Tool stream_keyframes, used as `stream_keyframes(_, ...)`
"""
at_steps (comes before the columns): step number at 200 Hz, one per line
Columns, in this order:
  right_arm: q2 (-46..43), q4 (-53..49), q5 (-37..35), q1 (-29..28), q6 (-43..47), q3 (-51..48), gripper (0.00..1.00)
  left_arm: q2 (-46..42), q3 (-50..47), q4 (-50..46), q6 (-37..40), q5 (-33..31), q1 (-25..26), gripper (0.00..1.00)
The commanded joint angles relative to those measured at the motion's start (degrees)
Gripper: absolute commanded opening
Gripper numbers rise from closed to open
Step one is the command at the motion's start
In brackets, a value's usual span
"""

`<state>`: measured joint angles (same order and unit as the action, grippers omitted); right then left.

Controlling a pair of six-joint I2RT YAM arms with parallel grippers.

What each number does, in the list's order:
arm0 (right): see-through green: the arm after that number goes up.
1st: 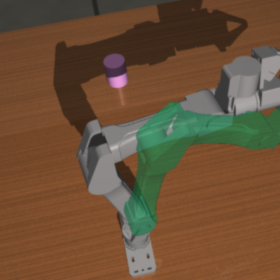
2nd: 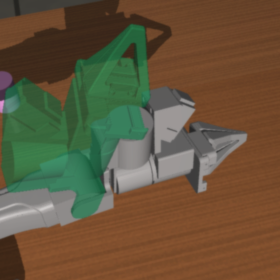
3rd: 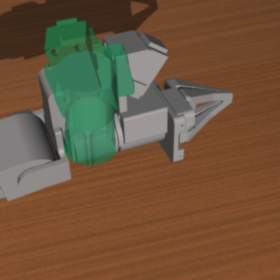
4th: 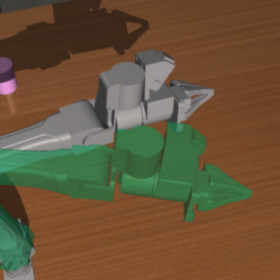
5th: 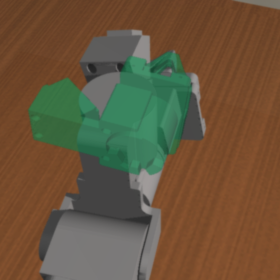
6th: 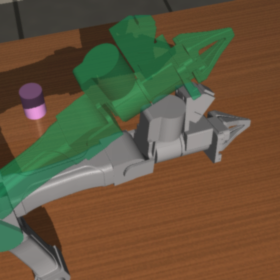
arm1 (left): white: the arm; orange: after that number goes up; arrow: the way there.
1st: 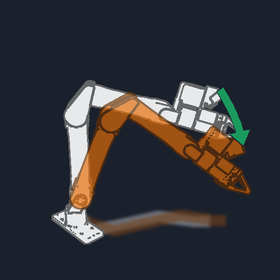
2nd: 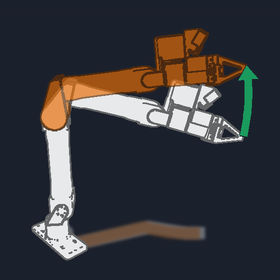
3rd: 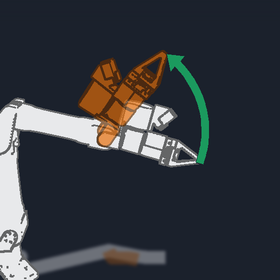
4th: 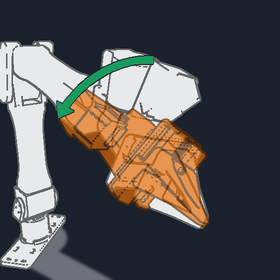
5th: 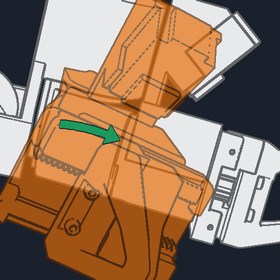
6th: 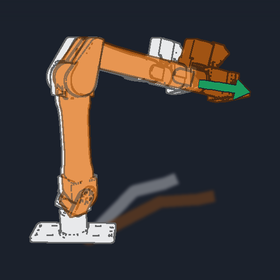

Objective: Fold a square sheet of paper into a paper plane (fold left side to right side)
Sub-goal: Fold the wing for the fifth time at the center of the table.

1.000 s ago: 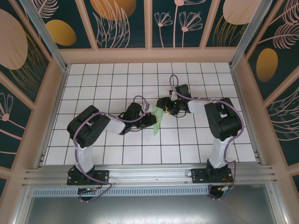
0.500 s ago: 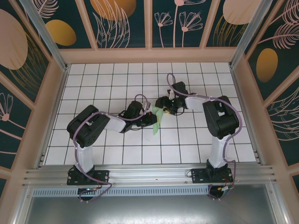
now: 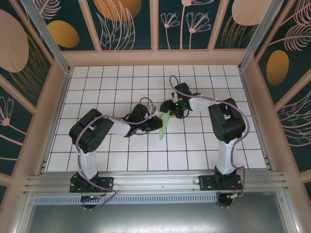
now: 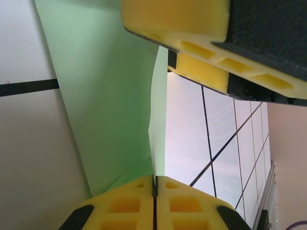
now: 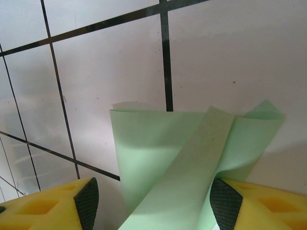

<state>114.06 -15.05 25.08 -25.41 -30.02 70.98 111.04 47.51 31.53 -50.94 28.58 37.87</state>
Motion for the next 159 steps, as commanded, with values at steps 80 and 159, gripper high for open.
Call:
stream_keyframes(80,7.49,-1.79,-9.44,-0.61,3.13,-2.3,0.7,-0.47,3.03,-5.43,4.5,1.25,-1.3,0.07)
stream_keyframes(159,7.38,-1.67,-9.43,-0.91,3.21,-2.63,0.7,-0.9,4.04,-7.6,6.01,0.82,-2.03,0.07)
